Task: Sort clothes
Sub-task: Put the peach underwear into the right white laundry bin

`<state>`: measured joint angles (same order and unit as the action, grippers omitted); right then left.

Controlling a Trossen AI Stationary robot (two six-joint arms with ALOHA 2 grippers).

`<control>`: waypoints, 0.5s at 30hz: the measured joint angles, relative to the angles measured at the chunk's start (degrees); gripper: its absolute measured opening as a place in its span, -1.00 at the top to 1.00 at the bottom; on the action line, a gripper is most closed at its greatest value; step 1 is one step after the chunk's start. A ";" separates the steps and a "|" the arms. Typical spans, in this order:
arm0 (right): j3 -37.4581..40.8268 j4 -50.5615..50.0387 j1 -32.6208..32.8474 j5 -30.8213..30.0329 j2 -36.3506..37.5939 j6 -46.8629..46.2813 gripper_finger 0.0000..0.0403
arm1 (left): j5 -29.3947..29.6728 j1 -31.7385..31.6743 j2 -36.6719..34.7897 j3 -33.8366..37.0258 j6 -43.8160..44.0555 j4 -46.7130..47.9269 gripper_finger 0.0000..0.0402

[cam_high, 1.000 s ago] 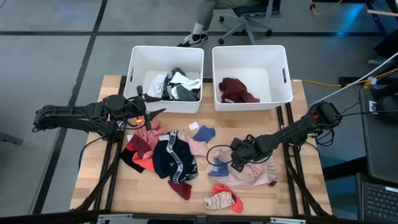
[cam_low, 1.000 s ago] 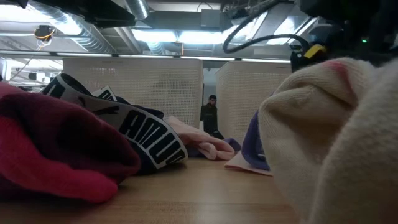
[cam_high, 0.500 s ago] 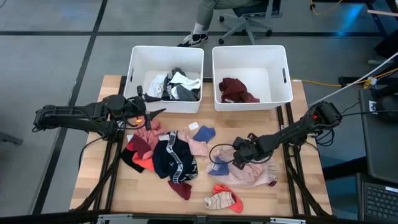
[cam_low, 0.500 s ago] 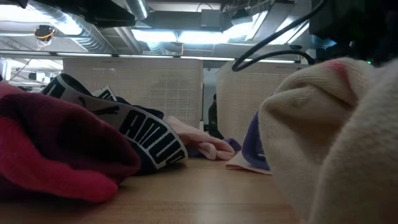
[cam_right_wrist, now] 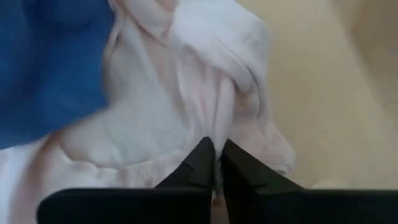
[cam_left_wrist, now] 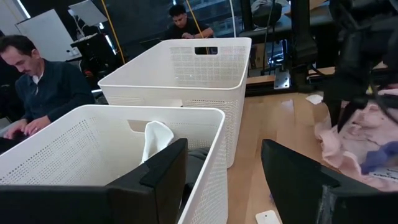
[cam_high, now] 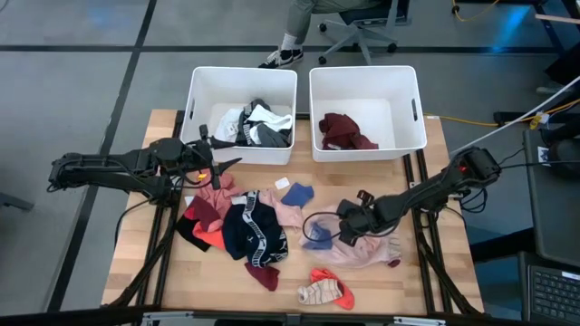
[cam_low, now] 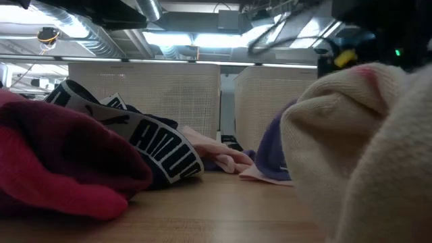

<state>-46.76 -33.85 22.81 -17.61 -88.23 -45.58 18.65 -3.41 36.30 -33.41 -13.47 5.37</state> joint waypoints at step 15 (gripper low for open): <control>-24.42 -32.08 2.77 -32.50 4.99 1.21 0.91 | 0.00 0.01 0.01 0.00 -0.13 0.06 0.03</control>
<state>-71.18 -65.93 25.58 -50.11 -83.24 -44.37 18.65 -3.40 36.31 -33.41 -13.61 5.43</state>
